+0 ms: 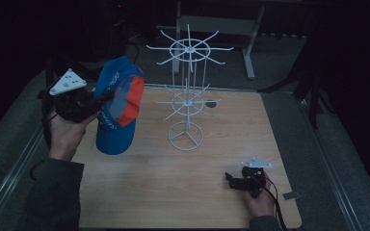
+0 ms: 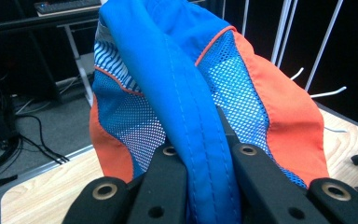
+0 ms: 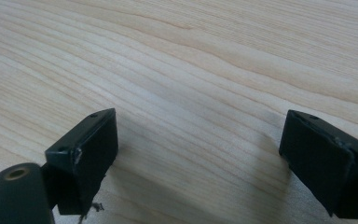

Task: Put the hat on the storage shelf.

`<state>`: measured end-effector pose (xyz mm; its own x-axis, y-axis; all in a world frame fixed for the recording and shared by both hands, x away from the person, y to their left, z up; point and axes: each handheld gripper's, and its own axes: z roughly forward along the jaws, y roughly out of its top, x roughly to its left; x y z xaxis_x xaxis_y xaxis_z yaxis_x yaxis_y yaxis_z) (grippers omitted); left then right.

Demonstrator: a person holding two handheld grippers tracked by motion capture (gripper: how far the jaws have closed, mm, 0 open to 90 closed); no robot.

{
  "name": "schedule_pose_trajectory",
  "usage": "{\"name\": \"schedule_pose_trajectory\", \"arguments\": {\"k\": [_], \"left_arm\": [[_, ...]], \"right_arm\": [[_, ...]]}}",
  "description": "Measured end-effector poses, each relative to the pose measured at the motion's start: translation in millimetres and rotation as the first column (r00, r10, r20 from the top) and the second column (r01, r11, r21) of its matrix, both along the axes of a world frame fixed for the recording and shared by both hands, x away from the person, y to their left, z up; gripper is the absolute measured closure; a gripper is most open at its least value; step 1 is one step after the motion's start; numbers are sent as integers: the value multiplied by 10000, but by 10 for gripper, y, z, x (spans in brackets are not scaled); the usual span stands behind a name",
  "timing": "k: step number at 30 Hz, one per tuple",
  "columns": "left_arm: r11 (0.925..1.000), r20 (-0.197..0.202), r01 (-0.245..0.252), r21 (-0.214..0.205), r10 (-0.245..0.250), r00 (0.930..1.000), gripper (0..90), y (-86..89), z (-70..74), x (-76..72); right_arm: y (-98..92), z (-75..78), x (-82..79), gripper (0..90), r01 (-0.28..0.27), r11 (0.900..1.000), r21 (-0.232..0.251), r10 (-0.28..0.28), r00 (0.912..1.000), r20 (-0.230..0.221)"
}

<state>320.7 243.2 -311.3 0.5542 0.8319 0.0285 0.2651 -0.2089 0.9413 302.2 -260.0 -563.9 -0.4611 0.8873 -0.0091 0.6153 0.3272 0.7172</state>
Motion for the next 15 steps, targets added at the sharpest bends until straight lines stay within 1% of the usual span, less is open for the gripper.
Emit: {"name": "schedule_pose_trajectory", "arguments": {"k": [1,8,15], "left_arm": [[10000,13,20,-45,-20,10000,886,4,7,-1],[10000,128,35,3,-35,9999,886,7,64,-22],[9999,247,104,-35,-103,9996,886,13,112,-45]], "right_arm": [[0,0,0,113,3,10000,1,-3,10000,-2],[0,0,0,113,4,10000,2,-4,10000,-3],[0,0,0,113,1,10000,0,-1,10000,-1]]}}
